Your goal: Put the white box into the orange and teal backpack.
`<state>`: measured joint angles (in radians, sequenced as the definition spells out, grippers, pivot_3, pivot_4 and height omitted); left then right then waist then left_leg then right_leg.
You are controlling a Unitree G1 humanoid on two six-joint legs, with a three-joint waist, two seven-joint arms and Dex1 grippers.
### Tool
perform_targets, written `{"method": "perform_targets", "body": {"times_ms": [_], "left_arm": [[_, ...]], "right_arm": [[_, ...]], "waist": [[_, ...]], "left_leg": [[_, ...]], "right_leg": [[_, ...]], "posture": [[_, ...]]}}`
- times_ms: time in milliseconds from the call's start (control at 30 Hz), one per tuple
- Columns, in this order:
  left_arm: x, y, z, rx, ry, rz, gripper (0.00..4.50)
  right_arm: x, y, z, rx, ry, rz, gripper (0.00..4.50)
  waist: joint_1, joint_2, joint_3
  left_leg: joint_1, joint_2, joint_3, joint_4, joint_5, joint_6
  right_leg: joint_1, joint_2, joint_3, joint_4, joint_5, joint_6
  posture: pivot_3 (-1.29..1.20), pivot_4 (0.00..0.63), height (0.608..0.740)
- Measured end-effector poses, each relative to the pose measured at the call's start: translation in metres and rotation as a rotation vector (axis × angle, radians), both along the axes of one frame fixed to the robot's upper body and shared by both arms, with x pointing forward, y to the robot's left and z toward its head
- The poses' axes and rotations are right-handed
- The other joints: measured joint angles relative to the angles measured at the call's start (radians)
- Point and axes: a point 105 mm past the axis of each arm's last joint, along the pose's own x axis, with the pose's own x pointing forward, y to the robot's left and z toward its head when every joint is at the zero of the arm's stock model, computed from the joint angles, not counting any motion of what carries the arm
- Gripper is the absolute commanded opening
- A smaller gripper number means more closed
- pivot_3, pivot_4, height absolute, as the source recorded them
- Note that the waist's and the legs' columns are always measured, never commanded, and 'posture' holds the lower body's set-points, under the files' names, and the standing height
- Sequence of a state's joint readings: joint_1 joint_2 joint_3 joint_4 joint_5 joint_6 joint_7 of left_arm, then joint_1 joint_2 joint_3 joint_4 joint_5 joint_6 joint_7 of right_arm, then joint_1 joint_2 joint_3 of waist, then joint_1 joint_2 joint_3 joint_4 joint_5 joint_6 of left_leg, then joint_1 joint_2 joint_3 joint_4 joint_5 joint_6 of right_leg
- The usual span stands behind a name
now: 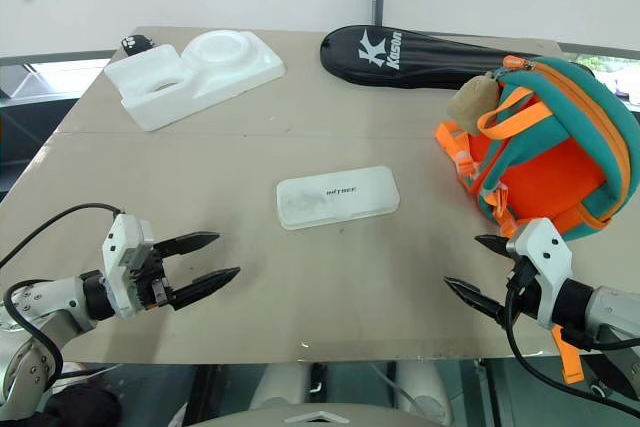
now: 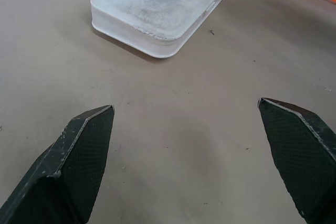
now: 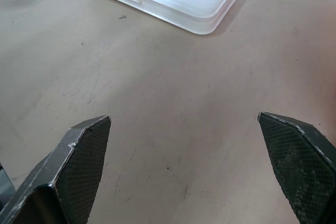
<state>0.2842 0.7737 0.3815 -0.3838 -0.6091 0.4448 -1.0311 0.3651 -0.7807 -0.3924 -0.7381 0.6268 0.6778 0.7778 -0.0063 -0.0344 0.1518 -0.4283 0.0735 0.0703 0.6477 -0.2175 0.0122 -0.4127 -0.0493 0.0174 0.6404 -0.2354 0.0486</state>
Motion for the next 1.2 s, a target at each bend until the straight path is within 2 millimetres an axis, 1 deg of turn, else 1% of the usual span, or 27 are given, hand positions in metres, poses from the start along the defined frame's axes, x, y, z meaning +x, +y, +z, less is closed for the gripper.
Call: {"method": "perform_targets", "body": {"times_ms": [67, 100, 133, 167, 200, 233, 267, 300, 367, 400, 433, 467, 500, 533, 567, 600, 633, 733, 767, 800, 900, 1000, 1033, 1167, 1200], "left_arm": [[0.001, 0.0, 0.0, -0.001, -0.002, 0.008, 4.5], [0.005, 0.002, 0.0, -0.016, -0.014, 0.053, 4.5], [0.013, -0.001, 0.003, -0.054, -0.044, 0.102, 4.5], [0.018, -0.005, 0.006, -0.078, -0.067, 0.129, 4.5], [0.022, -0.007, 0.009, -0.112, -0.075, 0.174, 4.5], [0.025, -0.009, 0.01, -0.139, -0.076, 0.205, 4.5], [0.027, -0.009, 0.011, -0.153, -0.07, 0.238, 4.5], [0.031, -0.008, 0.01, -0.167, -0.059, 0.284, 4.1], [0.037, -0.005, 0.007, -0.211, -0.041, 0.377, 3.73], [0.043, -0.006, 0.007, -0.251, -0.035, 0.433, 3.34], [0.048, -0.008, 0.004, -0.28, -0.02, 0.483, 2.69], [0.052, -0.011, 0.001, -0.282, 0.0, 0.52, 2.2], [0.053, -0.011, -0.001, -0.27, 0.007, 0.54, 1.75], [0.056, -0.01, -0.004, -0.243, 0.014, 0.58, 1.28], [0.061, -0.008, -0.006, -0.214, 0.009, 0.632, 1.28], [0.064, -0.01, -0.007, -0.204, 0.006, 0.644, 1.28], [0.07, -0.014, -0.009, -0.179, 0.0, 0.66, 1.28], [0.083, -0.026, -0.011, -0.13, -0.013, 0.671, 1.28], [0.087, -0.028, -0.012, -0.117, -0.013, 0.671, 1.28], [0.09, -0.031, -0.013, -0.105, -0.015, 0.665, 1.28], [0.097, -0.045, -0.018, -0.054, -0.006, 0.613, 1.28], [0.098, -0.049, -0.018, -0.004, -0.023, 0.567, 1.28], [0.099, -0.048, -0.018, 0.008, -0.03, 0.559, 1.28], [0.101, -0.046, -0.017, 0.081, -0.082, 0.511, 1.28], [0.101, -0.046, -0.017, 0.087, -0.085, 0.505, 1.28]], "right_arm": [[0.002, 0.001, 0.0, 0.004, -0.006, -0.008, 4.44], [0.013, 0.006, 0.003, 0.02, -0.054, -0.042, 4.44], [0.026, 0.019, 0.009, 0.068, -0.118, -0.07, 4.44], [0.033, 0.03, 0.011, 0.094, -0.145, -0.072, 4.44], [0.042, 0.04, 0.014, 0.14, -0.156, -0.088, 4.06], [0.049, 0.047, 0.017, 0.173, -0.165, -0.103, 3.9], [0.055, 0.049, 0.019, 0.189, -0.162, -0.122, 3.57], [0.062, 0.049, 0.019, 0.197, -0.156, -0.153, 2.94], [0.073, 0.047, 0.016, 0.197, -0.147, -0.196, 2.21], [0.083, 0.047, 0.015, 0.197, -0.147, -0.229, 1.8], [0.094, 0.049, 0.015, 0.192, -0.153, -0.26, 1.16], [0.102, 0.052, 0.014, 0.185, -0.159, -0.284, 0.66], [0.105, 0.053, 0.014, 0.177, -0.164, -0.296, 0.25], [0.111, 0.053, 0.011, 0.161, -0.167, -0.322, 0.0], [0.122, 0.053, 0.005, 0.123, -0.172, -0.36, 0.0], [0.127, 0.053, 0.001, 0.104, -0.167, -0.382, 0.0], [0.136, 0.053, -0.008, 0.062, -0.164, -0.422, 0.0], [0.148, 0.06, -0.033, -0.003, -0.131, -0.454, 0.0], [0.151, 0.063, -0.038, -0.018, -0.128, -0.451, 0.0], [0.153, 0.067, -0.042, -0.03, -0.128, -0.44, 0.0], [0.158, 0.082, -0.041, -0.03, -0.148, -0.378, 0.0], [0.151, 0.094, -0.041, 0.013, -0.127, -0.283, 0.0], [0.149, 0.094, -0.042, 0.017, -0.122, -0.265, 0.0], [0.124, 0.091, -0.046, -0.001, -0.111, -0.159, 0.0], [0.121, 0.091, -0.047, 0.002, -0.106, -0.152, 0.0]], "waist": [[0.0, 0.0, 0.0], [-0.004, -0.002, -0.001], [-0.007, -0.002, -0.001], [-0.008, -0.002, -0.001], [-0.009, -0.003, -0.002], [-0.007, -0.003, -0.002], [-0.005, -0.003, -0.002], [0.0, -0.003, -0.002], [0.003, -0.003, -0.002], [0.003, -0.003, -0.002], [0.002, -0.003, -0.003], [0.002, -0.004, -0.003], [0.002, -0.004, -0.003], [0.002, -0.004, -0.003], [0.002, -0.004, -0.003], [0.002, -0.004, -0.003], [0.002, -0.004, -0.003], [0.002, -0.004, -0.003], [0.0, -0.004, -0.003], [-0.002, -0.004, -0.003], [-0.006, -0.004, -0.003], [-0.007, -0.004, -0.003], [-0.006, -0.004, -0.003], [-0.002, -0.003, -0.003], [-0.003, -0.003, -0.003]], "left_leg": [[0.0, 0.0, 0.0, 0.0, 0.0, 0.0], [0.001, 0.0, 0.0, 0.0, 0.0, 0.0], [0.001, 0.001, 0.0, 0.001, 0.0, 0.0], [0.001, 0.001, 0.0, 0.001, 0.0, 0.0], [0.001, 0.001, 0.0, 0.001, 0.0, 0.0], [0.001, 0.001, 0.0, 0.001, 0.0, 0.0], [0.001, 0.0, 0.0, 0.001, 0.0, 0.0], [0.0, 0.0, -0.001, 0.001, 0.0, 0.0], [-0.001, -0.001, 0.0, 0.001, 0.0, 0.0], [-0.001, -0.001, 0.0, 0.001, 0.0, 0.0], [-0.002, -0.001, 0.0, 0.002, 0.0, 0.0], [-0.002, -0.001, -0.001, 0.002, 0.0, 0.0], [-0.001, -0.001, -0.002, 0.002, 0.0, 0.0], [-0.001, 0.0, -0.002, 0.001, 0.0, 0.0], [-0.001, 0.0, -0.002, 0.001, 0.0, 0.0], [-0.001, 0.0, -0.002, 0.002, 0.0, 0.0], [0.0, -0.001, -0.002, 0.002, 0.0, 0.0], [-0.001, -0.001, -0.001, 0.002, 0.0, 0.0], [-0.001, -0.001, -0.001, 0.002, 0.0, 0.0], [-0.002, -0.001, -0.001, 0.002, 0.0, 0.0], [-0.001, -0.001, -0.001, 0.002, 0.0, 0.0], [-0.001, 0.0, -0.002, 0.0, 0.0, 0.0], [-0.001, 0.0, -0.002, 0.0, 0.0, 0.0], [-0.001, -0.001, -0.001, 0.0, 0.0, 0.0], [-0.001, 0.0, -0.001, 0.0, 0.0, 0.0]], "right_leg": [[0.0, 0.0, 0.0, 0.0, 0.0, 0.0], [0.0, 0.0, 0.0, 0.0, 0.0, 0.0], [0.0, 0.001, 0.0, 0.0, 0.0, 0.0], [0.0, 0.001, 0.0, 0.001, 0.0, 0.0], [0.0, 0.001, 0.0, 0.001, 0.0, 0.0], [0.0, 0.001, 0.0, 0.002, 0.0, 0.0], [0.0, 0.001, 0.0, 0.002, 0.0, 0.0], [0.0, 0.001, 0.0, 0.002, 0.0, 0.0], [0.0, 0.001, 0.001, 0.001, 0.0, 0.0], [0.0, 0.001, 0.001, 0.001, 0.0, 0.0], [0.0, 0.001, 0.001, 0.001, 0.001, 0.001], [0.0, 0.001, 0.0, 0.002, 0.001, 0.001], [0.0, 0.002, 0.0, 0.002, 0.001, 0.002], [0.0, 0.002, 0.0, 0.002, 0.001, 0.002], [0.0, 0.003, 0.0, 0.003, 0.001, 0.002], [0.0, 0.003, 0.0, 0.003, 0.001, 0.001], [0.001, 0.003, 0.0, 0.003, 0.001, 0.001], [0.0, 0.003, 0.001, 0.003, 0.002, 0.003], [0.0, 0.003, 0.001, 0.003, 0.003, 0.004], [0.0, 0.003, 0.001, 0.002, 0.003, 0.004], [0.0, 0.003, 0.001, 0.002, 0.003, 0.004], [0.0, 0.003, 0.0, 0.003, 0.003, 0.004], [0.0, 0.003, 0.0, 0.003, 0.003, 0.004], [0.0, 0.002, 0.0, 0.002, 0.003, 0.004], [0.0, 0.002, 0.0, 0.002, 0.003, 0.004]], "posture": [[0.0, 0.15, 0.74], [0.0, 0.15, 0.74], [0.0, 0.15, 0.74], [0.0, 0.15, 0.74], [0.0, 0.15, 0.74], [0.0, 0.15, 0.74], [0.0, 0.15, 0.74], [0.0, 0.15, 0.74], [0.0, 0.15, 0.74], [0.0, 0.15, 0.74], [0.0, 0.15, 0.74], [0.0, 0.15, 0.74], [0.0, 0.15, 0.74], [0.0, 0.15, 0.74], [0.0, 0.15, 0.74], [0.0, 0.15, 0.74], [0.0, 0.15, 0.74], [0.0, 0.15, 0.74], [0.0, 0.15, 0.74], [0.0, 0.15, 0.74], [0.0, 0.15, 0.74], [0.0, 0.15, 0.74], [0.0, 0.15, 0.74], [0.0, 0.15, 0.74], [0.0, 0.15, 0.74]]}}
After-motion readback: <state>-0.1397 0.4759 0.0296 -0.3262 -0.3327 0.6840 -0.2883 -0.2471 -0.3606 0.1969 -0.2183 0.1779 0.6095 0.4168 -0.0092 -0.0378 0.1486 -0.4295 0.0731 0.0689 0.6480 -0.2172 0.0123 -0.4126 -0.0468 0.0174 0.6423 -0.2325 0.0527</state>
